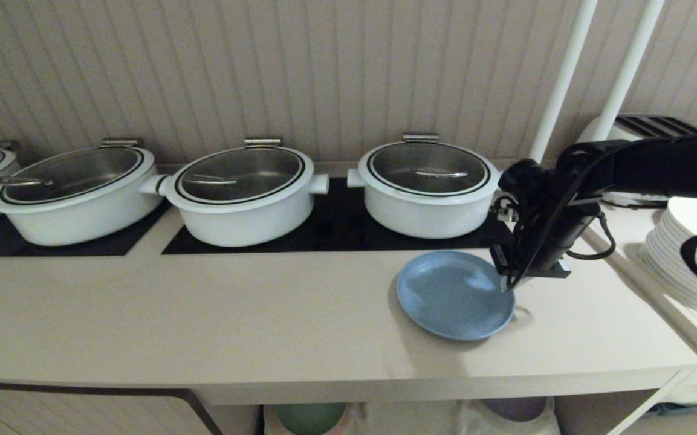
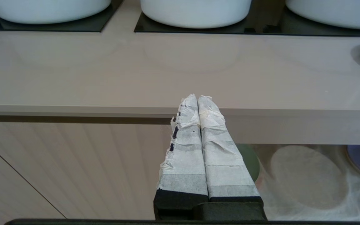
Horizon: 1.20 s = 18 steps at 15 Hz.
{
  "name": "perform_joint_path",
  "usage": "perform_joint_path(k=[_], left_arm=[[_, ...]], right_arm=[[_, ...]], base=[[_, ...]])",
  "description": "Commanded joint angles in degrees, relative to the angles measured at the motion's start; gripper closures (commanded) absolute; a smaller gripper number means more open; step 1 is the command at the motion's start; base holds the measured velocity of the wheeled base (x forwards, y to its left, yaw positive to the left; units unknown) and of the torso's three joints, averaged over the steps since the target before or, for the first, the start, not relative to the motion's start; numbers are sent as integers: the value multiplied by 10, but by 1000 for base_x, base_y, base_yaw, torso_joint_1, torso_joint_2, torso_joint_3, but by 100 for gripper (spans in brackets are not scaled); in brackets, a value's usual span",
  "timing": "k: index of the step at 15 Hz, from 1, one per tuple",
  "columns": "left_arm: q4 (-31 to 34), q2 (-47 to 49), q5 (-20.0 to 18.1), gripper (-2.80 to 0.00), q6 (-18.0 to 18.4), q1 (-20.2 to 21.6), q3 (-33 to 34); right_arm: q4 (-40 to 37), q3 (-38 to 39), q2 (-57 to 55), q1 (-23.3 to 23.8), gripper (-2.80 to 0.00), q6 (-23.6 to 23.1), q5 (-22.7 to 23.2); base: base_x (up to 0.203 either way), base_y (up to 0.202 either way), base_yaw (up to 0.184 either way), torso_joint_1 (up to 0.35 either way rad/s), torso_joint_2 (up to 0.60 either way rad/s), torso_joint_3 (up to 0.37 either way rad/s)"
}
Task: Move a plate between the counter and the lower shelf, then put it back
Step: Pick up the plate
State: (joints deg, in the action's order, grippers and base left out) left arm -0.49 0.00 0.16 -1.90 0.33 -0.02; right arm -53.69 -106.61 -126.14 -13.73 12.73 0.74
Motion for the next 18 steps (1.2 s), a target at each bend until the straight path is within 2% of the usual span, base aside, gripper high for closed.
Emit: perform_joint_path(k=[1, 6, 9, 13, 18], left_arm=[[0, 0, 0, 0, 0, 0, 0], [0, 0, 0, 0, 0, 0, 0], [0, 0, 0, 0, 0, 0, 0], [0, 0, 0, 0, 0, 0, 0], [0, 0, 0, 0, 0, 0, 0]], right_arm=[[-1, 27, 29, 0, 0, 1, 1], [0, 54, 66, -4, 0, 51, 2], [2, 93, 100, -4, 0, 53, 2], [51, 163, 145, -4, 0, 57, 2], [55, 201, 193, -3, 0, 69, 3]], base=[[0, 0, 0, 0, 0, 0], [0, 0, 0, 0, 0, 0], [0, 0, 0, 0, 0, 0], [0, 0, 0, 0, 0, 0], [0, 0, 0, 0, 0, 0]])
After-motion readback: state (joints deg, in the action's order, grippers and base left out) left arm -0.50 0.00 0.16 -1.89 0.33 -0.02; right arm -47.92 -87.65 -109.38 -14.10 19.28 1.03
